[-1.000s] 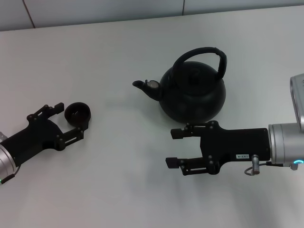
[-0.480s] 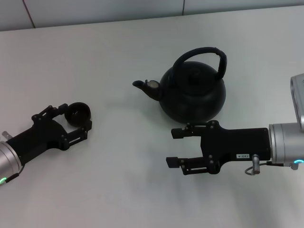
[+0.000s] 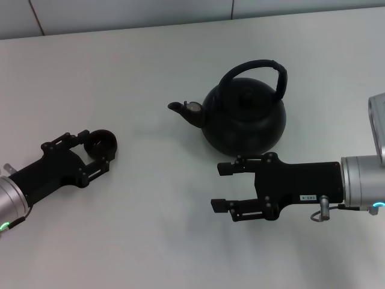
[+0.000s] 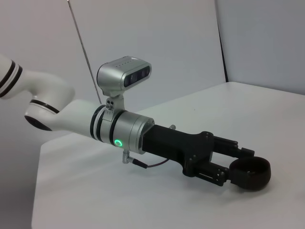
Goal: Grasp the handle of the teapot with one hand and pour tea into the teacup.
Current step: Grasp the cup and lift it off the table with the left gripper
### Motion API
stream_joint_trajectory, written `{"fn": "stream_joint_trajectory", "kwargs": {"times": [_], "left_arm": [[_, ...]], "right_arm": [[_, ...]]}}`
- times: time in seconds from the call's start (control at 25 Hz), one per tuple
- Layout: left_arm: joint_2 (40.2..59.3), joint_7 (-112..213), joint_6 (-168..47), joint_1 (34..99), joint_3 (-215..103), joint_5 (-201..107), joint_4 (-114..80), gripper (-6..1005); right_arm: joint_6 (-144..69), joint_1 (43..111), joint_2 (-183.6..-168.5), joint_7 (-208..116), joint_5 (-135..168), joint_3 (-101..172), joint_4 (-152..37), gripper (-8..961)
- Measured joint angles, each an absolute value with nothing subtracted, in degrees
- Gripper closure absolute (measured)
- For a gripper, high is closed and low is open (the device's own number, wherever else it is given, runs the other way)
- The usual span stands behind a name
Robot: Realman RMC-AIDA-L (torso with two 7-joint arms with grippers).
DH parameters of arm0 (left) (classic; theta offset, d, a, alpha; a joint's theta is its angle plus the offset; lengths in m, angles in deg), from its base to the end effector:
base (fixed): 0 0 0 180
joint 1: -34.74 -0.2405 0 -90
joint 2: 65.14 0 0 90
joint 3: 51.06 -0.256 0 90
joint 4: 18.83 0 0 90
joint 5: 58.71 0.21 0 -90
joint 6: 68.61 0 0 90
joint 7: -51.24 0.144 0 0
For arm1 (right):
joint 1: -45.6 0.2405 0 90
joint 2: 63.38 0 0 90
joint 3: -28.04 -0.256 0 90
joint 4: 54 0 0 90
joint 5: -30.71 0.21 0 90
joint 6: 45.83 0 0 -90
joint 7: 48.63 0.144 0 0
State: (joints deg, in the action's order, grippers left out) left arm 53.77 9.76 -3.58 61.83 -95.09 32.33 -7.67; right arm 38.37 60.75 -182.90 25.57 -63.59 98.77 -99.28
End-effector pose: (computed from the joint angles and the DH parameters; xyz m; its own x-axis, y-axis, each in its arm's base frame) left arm -0.3248 0.3106 -0.0598 0.8276 0.2420 0.5065 0.5059 -0.7123 -0.4864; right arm 0.2640 0.2690 -0.0410 0.8280 -0.2805 -0.4855 -0.3617 -0.9288 -0.0803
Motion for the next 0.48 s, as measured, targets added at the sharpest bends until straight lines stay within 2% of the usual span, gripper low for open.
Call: {"fn": "stream_joint_trajectory", "kwargs": {"times": [0.12, 0.48], "left_arm": [[53.77, 9.6, -3.2, 62.0, -95.1, 32.6, -7.7, 315], [53.9, 9.2, -0.5, 63.8, -97.3, 32.6, -9.1, 315]], "right_arm": [[38.4, 60.7, -182.9, 25.6, -63.6, 98.7, -99.3, 204], [38.6, 60.7, -182.94, 25.5, -63.6, 98.8, -99.3, 204]]}}
